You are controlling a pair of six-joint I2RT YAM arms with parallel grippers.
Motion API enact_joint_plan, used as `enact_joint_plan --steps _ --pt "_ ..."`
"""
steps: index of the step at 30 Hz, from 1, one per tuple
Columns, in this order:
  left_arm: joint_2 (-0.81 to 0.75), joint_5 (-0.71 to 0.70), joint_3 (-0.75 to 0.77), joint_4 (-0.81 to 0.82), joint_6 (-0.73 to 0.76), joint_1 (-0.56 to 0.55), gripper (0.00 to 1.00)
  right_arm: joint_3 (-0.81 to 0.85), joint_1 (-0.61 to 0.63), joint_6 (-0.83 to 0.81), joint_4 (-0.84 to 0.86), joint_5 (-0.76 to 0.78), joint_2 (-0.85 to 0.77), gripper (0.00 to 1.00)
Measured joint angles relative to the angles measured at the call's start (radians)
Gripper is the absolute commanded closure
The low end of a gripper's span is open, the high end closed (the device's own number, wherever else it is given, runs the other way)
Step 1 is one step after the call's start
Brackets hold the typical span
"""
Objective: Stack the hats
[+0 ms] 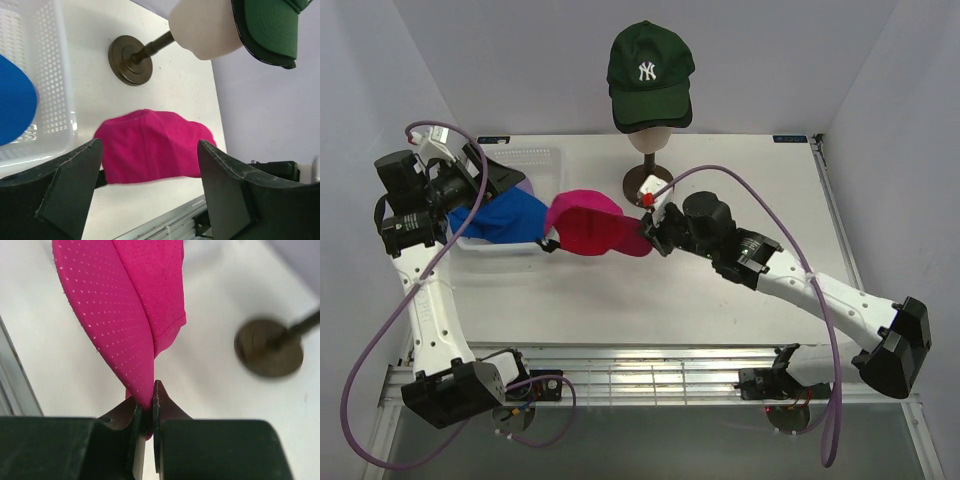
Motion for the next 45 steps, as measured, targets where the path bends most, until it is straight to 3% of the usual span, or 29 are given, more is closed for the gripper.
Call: enact_joint_plan --steps 3,9,13,16,20,23,27,30,32,38,45 --pt "0.015 -0.042 0.043 -0.038 0.074 0.001 0.12 -0.003 -0.084 0.064 -0.291 -0.007 -0.035 0.92" --pt "0.017 -0.060 0.080 -0.057 0.148 0.001 0.13 -0.013 -0.154 0.188 -0.795 0.133 -0.058 0.92" --pt "0.019 -0.060 0.080 -0.061 0.163 0.001 0.13 0.002 -0.173 0.192 -0.884 0.166 -0.180 0.92" --pt "0.019 -0.060 0.080 -0.061 0.166 0.001 0.13 0.058 -0.323 0.180 -0.932 0.229 -0.191 0.92" --pt "0.019 -0.057 0.080 -0.061 0.169 0.001 0.13 0.128 -0.568 0.135 -0.959 0.338 -0.085 0.92" --pt "0.019 -0.053 0.084 -0.060 0.169 0.001 0.13 0.289 -0.687 0.102 -1.001 0.391 0.076 0.92" --pt "0.019 -0.052 0.092 -0.057 0.173 0.001 0.13 0.661 -0.730 0.076 -1.014 0.423 0.296 0.92" --pt "0.019 -0.052 0.092 -0.054 0.177 0.001 0.14 0.995 -0.710 0.061 -1.021 0.454 0.437 0.92" --pt "0.020 -0.050 0.092 -0.050 0.177 0.001 0.14 1.122 -0.682 0.036 -0.992 0.494 0.472 0.92" --pt "0.027 -0.039 0.092 -0.032 0.177 0.001 0.14 1.139 -0.596 -0.101 -0.816 0.608 0.441 0.92" --pt "0.034 -0.033 0.075 -0.024 0.177 0.001 0.14 1.146 -0.504 -0.475 -0.290 0.793 0.545 0.92"
